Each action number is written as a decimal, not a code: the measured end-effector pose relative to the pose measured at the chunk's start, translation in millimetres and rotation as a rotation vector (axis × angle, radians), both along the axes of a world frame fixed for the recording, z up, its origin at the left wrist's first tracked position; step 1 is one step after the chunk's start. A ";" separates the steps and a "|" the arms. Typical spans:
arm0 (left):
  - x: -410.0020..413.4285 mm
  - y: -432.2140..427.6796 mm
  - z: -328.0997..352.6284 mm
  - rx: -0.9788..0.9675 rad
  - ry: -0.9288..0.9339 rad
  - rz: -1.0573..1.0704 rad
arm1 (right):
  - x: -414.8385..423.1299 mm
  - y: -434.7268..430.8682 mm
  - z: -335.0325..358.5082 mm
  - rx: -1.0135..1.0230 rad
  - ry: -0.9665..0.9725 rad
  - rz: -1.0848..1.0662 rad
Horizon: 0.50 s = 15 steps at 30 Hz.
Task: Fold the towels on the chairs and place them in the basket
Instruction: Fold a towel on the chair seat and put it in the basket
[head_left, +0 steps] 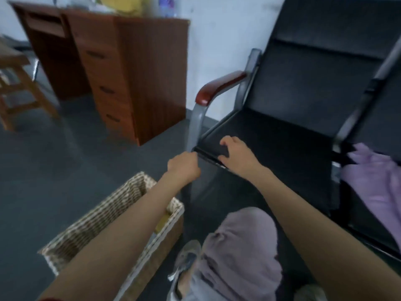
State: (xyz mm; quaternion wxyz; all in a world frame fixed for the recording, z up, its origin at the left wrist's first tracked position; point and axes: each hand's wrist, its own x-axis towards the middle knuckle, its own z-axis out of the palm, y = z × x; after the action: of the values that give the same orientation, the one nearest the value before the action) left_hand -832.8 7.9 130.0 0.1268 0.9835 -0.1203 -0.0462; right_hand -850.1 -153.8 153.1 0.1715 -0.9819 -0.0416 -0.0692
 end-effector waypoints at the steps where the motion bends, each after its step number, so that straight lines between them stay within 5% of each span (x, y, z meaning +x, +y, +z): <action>1: -4.2 -21.5 18.0 -0.008 -0.048 -0.061 | -13.5 -23.5 14.4 0.002 -0.043 -0.049; 8: -33.8 -163.7 98.4 0.015 -0.259 -0.386 | -100.9 -167.1 66.5 -0.055 -0.153 -0.377; 15: -74.0 -301.9 103.3 -0.011 -0.232 -0.656 | -172.0 -286.8 53.0 -0.106 -0.076 -0.633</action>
State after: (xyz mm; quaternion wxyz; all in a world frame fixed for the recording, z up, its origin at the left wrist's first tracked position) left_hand -906.7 -294.0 233.3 0.0959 0.8904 -0.4441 0.0284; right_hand -1022.1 -440.5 206.1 0.0882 -0.9503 0.2560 -0.1535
